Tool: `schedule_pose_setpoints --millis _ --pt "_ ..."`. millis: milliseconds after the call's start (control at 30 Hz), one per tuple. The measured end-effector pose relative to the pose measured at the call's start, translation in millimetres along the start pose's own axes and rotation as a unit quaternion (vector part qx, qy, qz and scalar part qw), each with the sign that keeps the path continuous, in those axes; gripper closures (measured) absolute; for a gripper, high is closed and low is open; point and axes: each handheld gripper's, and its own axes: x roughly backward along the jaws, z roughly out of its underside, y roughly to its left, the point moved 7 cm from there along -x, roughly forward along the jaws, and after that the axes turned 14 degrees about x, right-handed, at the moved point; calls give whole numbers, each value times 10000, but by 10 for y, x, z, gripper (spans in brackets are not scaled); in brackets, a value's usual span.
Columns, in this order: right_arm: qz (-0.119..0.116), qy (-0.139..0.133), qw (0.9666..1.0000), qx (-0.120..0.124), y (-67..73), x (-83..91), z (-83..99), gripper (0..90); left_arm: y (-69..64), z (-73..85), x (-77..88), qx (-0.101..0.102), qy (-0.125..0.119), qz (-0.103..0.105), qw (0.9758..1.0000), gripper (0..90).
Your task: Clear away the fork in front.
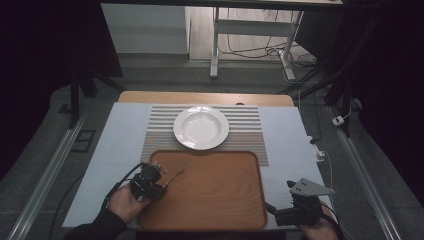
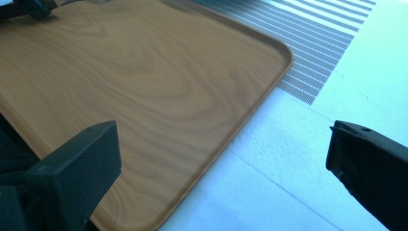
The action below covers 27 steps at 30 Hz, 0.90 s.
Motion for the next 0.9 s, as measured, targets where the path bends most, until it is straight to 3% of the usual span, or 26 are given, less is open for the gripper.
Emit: schedule_pose_setpoints --millis 167,300,400,433,467,500,667,800,900 --pt "10 82 10000 -36 -12 15 48 0 4 -7 -7 -48 -36 -24 10000 789" --pt "8 55 9999 -105 -29 37 64 0 7 -7 11 -29 -73 155 9998 743" --pt "23 49 9999 -160 -44 52 75 0 8 -35 75 -85 -279 247 9993 714" --pt "28 52 9998 -174 -48 57 78 0 22 -72 124 -130 -460 265 9985 714" --pt "35 64 9998 -187 -52 62 82 0 22 -72 124 -130 -460 265 9985 714" --pt "34 62 9998 -191 -54 61 85 0 40 -121 165 -185 -641 309 9973 718" --pt "15 90 9998 -191 -52 55 88 0 74 -227 179 -215 -750 476 9958 800" --pt "-1 118 9998 -167 -42 42 85 0 61 -339 149 -341 -771 473 9953 879" --pt "-35 154 9998 -139 -38 38 90 0 31 -420 143 -386 -866 521 9941 891"
